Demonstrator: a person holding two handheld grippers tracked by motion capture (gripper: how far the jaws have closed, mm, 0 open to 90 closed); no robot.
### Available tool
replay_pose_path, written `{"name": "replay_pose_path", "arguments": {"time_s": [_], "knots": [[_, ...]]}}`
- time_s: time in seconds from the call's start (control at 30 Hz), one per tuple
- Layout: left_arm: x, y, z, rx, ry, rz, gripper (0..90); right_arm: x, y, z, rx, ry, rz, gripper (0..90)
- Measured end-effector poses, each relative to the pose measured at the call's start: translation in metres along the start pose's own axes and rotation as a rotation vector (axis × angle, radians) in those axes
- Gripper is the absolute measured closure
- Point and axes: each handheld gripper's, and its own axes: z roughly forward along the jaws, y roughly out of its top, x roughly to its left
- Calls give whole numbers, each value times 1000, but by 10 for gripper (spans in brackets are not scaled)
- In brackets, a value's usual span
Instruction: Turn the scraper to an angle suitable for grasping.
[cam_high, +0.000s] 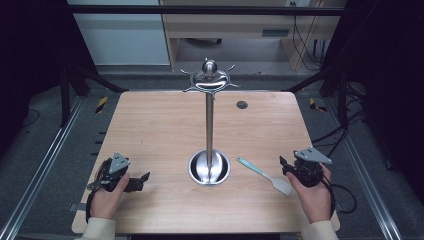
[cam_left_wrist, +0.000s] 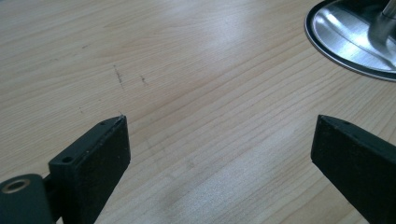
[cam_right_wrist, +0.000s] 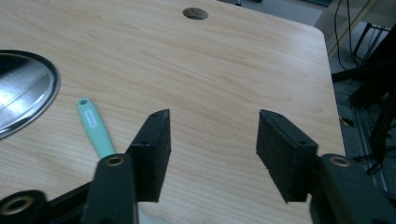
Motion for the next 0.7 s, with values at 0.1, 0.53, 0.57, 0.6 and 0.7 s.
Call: {"name": "replay_pose_path", "arguments": {"time_s": [0.1, 0.53, 0.57, 0.6, 0.7], "knots": [[-1, -1, 1, 4, 4, 2, 45, 5, 10, 7, 6, 40, -28, 618], [-1, -2, 1, 13, 12, 1, 45, 24, 34, 42, 120, 120, -161, 856], [-1, -2, 1, 19, 12, 8, 45, 24, 36, 45, 128, 124, -169, 872], [-1, -2, 1, 19, 12, 8, 45, 24, 37, 47, 134, 133, -176, 881], [-1, -2, 1, 20, 13, 8, 45, 24, 42, 53, 156, 140, -189, 900]]}}
